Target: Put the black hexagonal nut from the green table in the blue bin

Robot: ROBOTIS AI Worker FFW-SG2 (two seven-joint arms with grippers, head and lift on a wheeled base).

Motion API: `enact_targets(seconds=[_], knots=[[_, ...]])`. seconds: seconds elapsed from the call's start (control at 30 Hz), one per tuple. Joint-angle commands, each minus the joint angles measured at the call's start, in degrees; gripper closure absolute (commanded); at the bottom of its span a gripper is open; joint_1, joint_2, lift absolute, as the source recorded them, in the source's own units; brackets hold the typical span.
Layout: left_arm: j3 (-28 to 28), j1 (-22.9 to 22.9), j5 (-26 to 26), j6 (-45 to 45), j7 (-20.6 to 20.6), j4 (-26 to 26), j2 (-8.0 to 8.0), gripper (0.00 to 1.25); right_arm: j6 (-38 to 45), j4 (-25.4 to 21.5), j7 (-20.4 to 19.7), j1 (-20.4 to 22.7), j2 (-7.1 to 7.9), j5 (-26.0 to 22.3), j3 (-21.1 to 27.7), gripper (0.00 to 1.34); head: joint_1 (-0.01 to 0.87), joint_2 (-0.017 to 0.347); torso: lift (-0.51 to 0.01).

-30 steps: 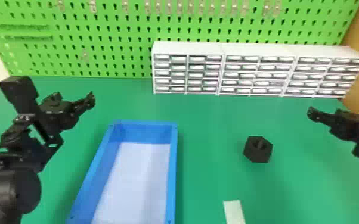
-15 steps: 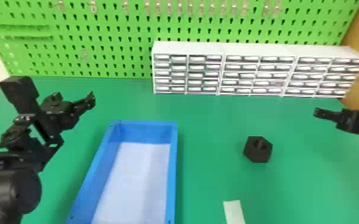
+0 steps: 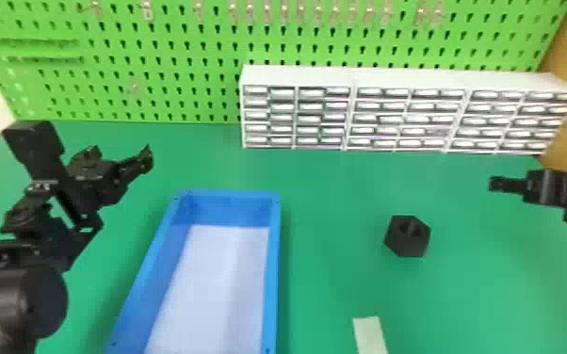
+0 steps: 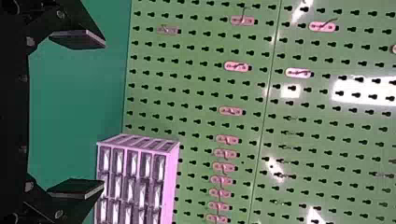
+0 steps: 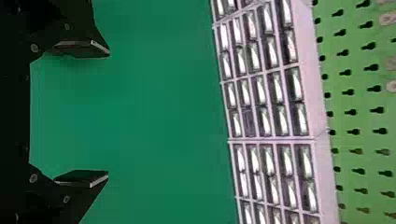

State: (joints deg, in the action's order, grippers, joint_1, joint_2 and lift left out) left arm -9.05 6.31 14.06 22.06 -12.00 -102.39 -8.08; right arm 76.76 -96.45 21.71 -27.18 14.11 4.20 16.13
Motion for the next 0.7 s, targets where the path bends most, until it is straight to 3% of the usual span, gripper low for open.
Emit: enact_targets(seconds=[0.0,0.47,0.67], knots=[[0.00,-0.07,0.00,0.00,-0.05,0.00,0.00,0.22,2.25,2.23,0.08,-1.38,0.22,0.11,-2.24,0.35,0.666,0.032,-0.100],[0.09,0.02,0.00,0.00,-0.05,0.00,0.00,0.22,1.11,10.14,0.35,-4.19,0.31,-1.92,-6.99,0.35,0.666,0.032,-0.100],[0.09,0.02,0.00,0.00,0.04,0.00,0.00,0.22,0.85,13.74,2.19,-6.13,0.48,-1.74,-9.53,0.35,0.666,0.032,-0.100]])
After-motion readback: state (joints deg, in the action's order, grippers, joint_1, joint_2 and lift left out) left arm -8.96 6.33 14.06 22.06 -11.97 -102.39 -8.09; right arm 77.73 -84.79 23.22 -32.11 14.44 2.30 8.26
